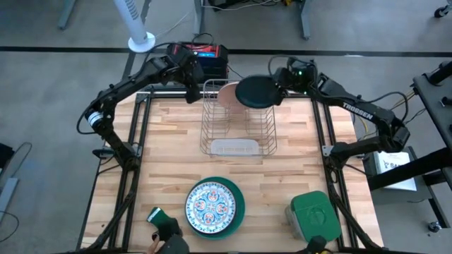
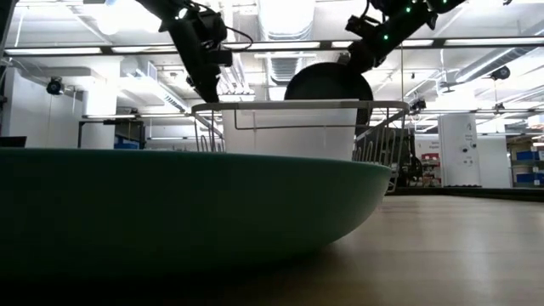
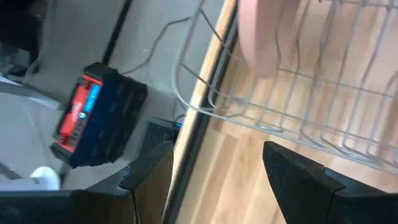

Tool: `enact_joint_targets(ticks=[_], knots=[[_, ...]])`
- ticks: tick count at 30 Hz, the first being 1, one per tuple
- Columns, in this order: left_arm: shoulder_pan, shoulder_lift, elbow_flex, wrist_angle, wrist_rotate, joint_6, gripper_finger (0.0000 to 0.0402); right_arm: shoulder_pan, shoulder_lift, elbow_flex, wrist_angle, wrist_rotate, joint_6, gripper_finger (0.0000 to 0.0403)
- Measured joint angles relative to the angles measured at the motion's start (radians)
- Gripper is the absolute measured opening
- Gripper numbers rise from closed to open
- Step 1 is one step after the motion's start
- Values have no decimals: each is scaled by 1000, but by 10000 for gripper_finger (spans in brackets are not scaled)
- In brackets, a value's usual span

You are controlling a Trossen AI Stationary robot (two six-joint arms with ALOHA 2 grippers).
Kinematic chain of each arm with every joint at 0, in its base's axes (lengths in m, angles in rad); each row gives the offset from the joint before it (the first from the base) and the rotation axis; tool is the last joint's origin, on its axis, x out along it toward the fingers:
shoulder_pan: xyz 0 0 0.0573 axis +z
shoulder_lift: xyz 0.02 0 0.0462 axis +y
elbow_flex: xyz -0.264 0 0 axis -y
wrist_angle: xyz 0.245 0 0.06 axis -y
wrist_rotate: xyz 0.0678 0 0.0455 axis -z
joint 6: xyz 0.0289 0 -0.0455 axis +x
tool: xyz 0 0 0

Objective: Sort dishes
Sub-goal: Put the dark green plate in the dishwasher rack

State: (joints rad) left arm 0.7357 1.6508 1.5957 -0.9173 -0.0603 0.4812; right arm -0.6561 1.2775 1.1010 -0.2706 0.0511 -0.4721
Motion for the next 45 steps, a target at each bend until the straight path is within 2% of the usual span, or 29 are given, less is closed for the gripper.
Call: enact_joint_targets(ticks=[8, 13, 20, 24, 29, 37, 45], knots=[[6, 0, -41, -25, 14, 74, 238, 30, -11, -94, 119, 39, -20, 2], [24, 0, -64, 11, 96, 159, 233, 30, 1, -98, 189, 59, -44, 2], [89, 0, -80, 10, 267, 165, 233, 45, 34, -105, 188, 71, -69, 2], [133, 0, -80, 12, 272, 225, 233, 61, 25, -104, 170, 145, -125, 2], [191, 0, -80, 53, 292, 294, 233, 72, -10, -87, 115, 170, -128, 2], [262, 0, -80, 133, 315, 323, 233, 81, -13, -57, 88, 157, -76, 2], [270, 0, -80, 132, 315, 301, 233, 86, 14, -59, 37, 149, -36, 2]])
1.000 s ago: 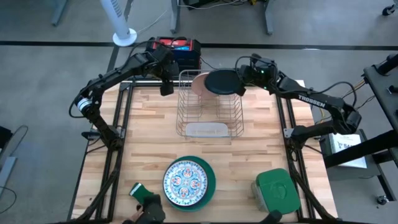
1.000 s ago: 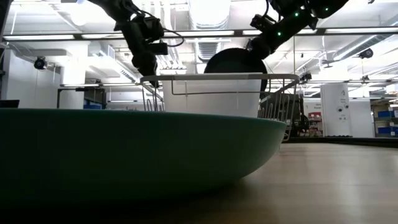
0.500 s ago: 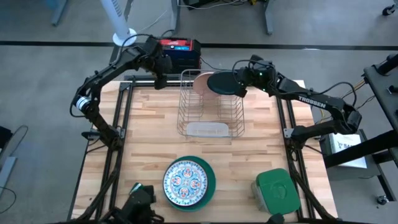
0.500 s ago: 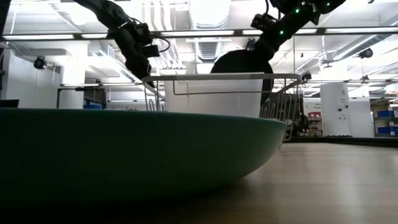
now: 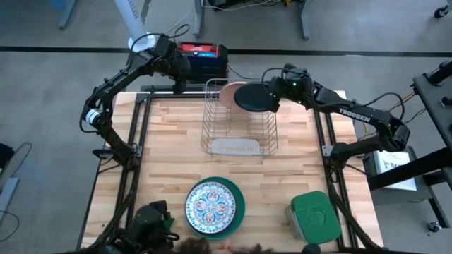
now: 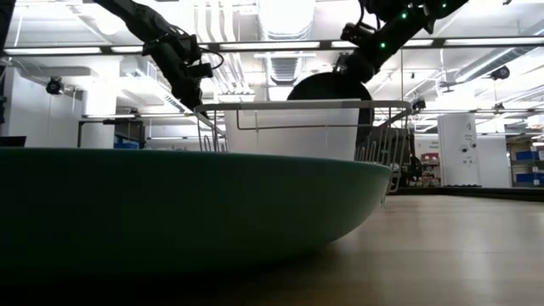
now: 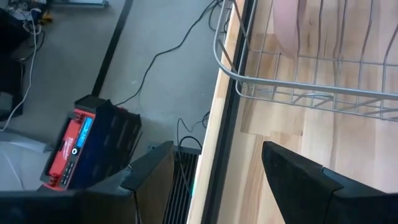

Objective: Sort dishes
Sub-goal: Put the dark green plate in the dishwasher rack

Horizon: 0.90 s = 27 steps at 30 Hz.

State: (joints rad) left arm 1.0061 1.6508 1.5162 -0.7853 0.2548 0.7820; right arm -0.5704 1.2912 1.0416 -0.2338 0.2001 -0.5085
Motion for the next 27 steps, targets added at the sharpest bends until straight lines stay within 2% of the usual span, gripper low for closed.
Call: enact_joint_targets(ticks=[15, 21, 27], knots=[[0, 0, 0, -31, 0, -55, 233, 31, 61, 2, -24, 6, -39, 2], [0, 0, 0, -40, 0, -64, 233, 80, 61, 27, 44, 173, -133, 2], [0, 0, 0, -41, -1, -63, 233, 95, 101, 21, 73, 184, -168, 2]])
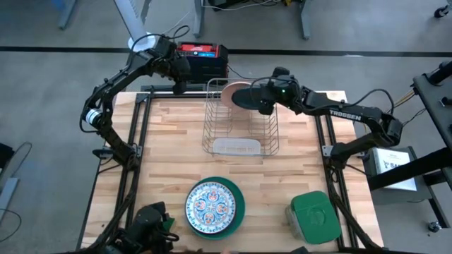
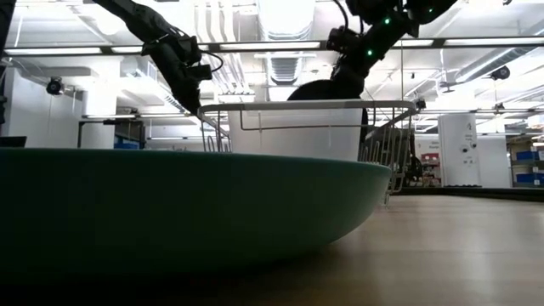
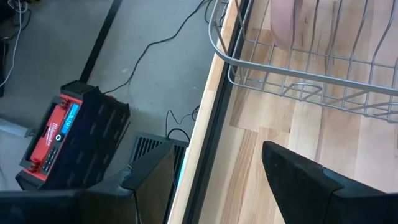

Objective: Sort dishes
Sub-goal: Put the dark green plate in the dishwasher rack

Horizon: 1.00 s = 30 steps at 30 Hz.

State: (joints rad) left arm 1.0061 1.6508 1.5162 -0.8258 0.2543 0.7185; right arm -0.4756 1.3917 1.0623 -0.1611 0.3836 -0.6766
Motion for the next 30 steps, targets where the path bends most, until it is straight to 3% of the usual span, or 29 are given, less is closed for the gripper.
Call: enact_joint_targets(ticks=[17, 30], knots=[[0, 0, 0, -8, 0, 1, 233, 7, 50, 0, -21, 3, 41, 3], [0, 0, 0, -20, 0, -13, 233, 7, 50, -2, -22, -19, 116, 73]])
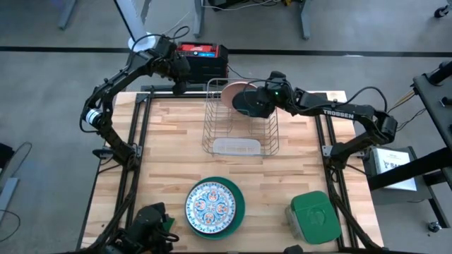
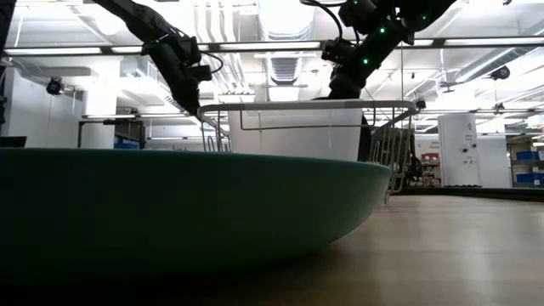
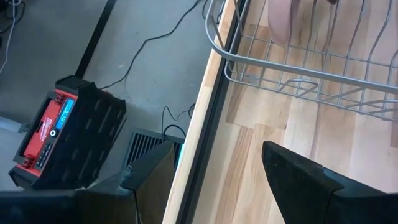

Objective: Sort dishes
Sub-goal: Put the dark green plate in the dishwasher rack

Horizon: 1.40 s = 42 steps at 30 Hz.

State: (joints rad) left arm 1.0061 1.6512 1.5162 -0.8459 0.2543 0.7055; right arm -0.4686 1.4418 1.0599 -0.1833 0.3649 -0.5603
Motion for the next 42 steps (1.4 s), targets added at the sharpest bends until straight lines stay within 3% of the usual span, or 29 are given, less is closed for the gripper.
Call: enact_joint_targets(ticks=[20, 42], knots=[[0, 0, 0, -10, 0, -11, 233, -4, 0, 56, 1, 2, -54, 172], [0, 0, 0, -41, 0, -17, 233, -8, 6, 108, 0, -5, -68, 186]])
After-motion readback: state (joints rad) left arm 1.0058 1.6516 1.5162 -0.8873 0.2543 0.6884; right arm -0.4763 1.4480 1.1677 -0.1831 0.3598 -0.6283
